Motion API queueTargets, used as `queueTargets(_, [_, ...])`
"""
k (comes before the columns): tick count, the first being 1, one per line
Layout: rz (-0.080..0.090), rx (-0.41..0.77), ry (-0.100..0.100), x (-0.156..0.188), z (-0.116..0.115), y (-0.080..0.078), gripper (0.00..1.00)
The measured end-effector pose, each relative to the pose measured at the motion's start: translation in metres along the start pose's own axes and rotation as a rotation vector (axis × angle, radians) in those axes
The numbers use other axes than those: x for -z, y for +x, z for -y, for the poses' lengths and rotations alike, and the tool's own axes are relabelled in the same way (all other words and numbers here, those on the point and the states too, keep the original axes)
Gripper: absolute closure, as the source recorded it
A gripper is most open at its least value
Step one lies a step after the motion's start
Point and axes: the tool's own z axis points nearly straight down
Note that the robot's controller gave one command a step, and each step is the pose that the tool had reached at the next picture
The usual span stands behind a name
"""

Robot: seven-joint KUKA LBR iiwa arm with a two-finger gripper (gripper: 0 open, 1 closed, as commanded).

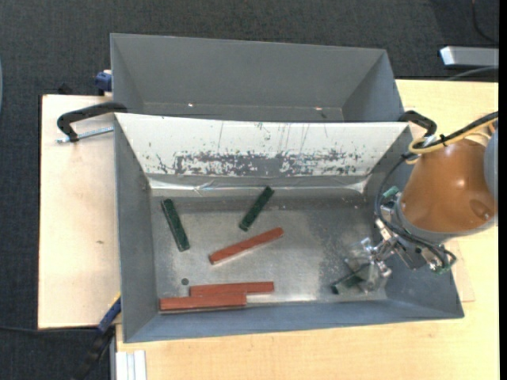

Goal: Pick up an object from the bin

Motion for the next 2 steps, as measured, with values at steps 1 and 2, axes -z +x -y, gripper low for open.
queueTargets(1, [0.000,0.000,0.000,0.000,0.000,0.000,1.00])
queueTargets(2, [0.007,-0.039,0.004,0.164,-0.024,-0.049,1.00])
